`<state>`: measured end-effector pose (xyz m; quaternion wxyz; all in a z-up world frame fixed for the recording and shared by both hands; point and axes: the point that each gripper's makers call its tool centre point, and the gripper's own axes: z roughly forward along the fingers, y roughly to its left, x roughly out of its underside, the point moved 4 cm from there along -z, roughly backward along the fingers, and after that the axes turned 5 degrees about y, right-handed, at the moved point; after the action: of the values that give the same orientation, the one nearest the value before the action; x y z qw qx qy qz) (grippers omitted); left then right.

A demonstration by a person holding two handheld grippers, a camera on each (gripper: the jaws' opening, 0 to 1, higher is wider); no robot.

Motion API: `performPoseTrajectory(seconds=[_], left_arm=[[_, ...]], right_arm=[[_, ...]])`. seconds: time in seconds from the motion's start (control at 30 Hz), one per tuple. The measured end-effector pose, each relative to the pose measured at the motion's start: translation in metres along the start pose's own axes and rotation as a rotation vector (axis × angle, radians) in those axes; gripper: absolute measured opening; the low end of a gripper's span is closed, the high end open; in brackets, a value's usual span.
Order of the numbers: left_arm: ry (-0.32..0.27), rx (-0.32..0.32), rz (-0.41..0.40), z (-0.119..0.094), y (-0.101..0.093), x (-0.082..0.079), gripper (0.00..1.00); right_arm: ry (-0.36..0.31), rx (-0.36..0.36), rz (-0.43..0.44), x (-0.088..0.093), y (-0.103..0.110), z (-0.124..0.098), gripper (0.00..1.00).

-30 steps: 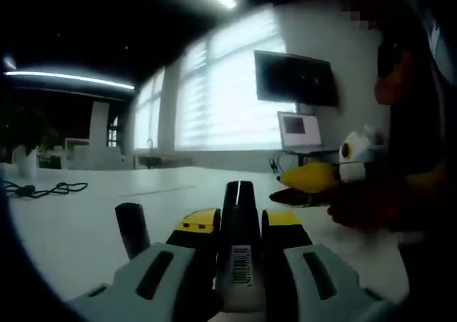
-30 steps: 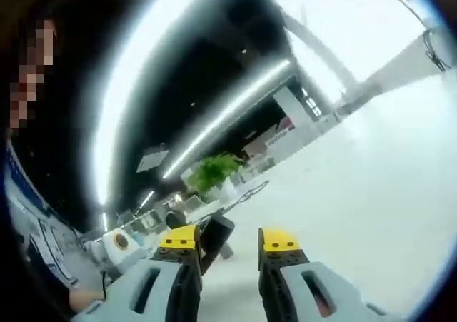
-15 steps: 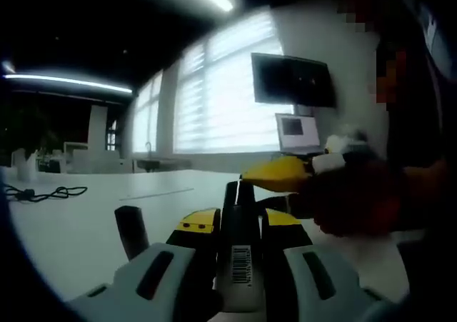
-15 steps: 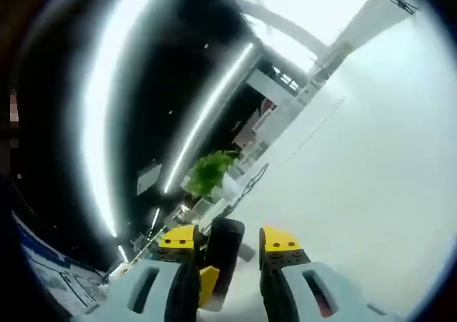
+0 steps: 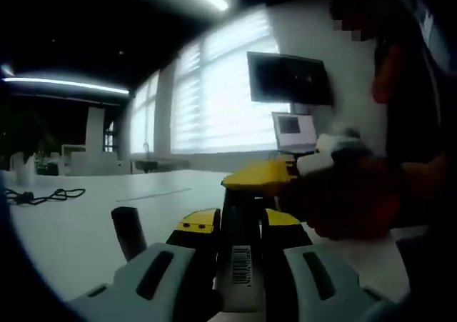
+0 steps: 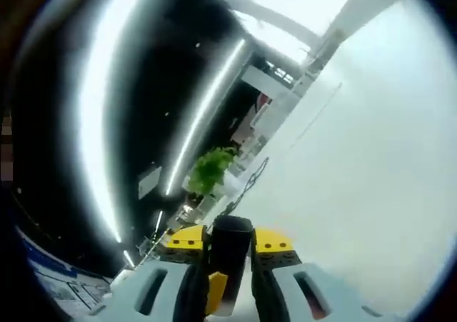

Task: Pick up cosmetic bottle twist off cap place on table pick up cap screw tight cap place on table

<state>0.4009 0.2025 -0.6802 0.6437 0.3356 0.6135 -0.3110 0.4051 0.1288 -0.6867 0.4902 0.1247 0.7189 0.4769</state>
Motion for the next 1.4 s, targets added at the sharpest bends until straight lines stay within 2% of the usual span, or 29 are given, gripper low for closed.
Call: performPoseTrajectory(seconds=[0.27, 0.53, 0.93, 1.17, 1.27, 1.4], left_arm=[[0.014, -0.01, -0.012, -0.001, 0.002, 0.001, 0.13], [0.032, -0.016, 0.0, -0.003, 0.001, 0.003, 0.13], [0.041, -0.038, -0.007, -0.014, 0.004, 0.003, 0.17], [0.049, -0.032, -0.01, -0.021, 0.003, 0.003, 0.17], [0.05, -0.031, -0.012, -0.025, 0.003, 0.002, 0.18], [0.055, -0.025, -0.016, -0.029, 0.001, 0.001, 0.18]], right_arm=[[-0.015, 0.004, -0.059, 0.002, 0.009, 0.0, 0.12], [-0.001, 0.001, -0.107, 0.006, 0.013, -0.001, 0.12], [0.01, -0.026, -0.38, 0.007, 0.032, 0.0, 0.11], [0.017, -0.067, -0.524, 0.015, 0.053, 0.001, 0.11], [0.02, -0.091, -0.622, 0.019, 0.063, 0.0, 0.11], [0.025, -0.103, -0.693, 0.023, 0.071, -0.001, 0.11]])
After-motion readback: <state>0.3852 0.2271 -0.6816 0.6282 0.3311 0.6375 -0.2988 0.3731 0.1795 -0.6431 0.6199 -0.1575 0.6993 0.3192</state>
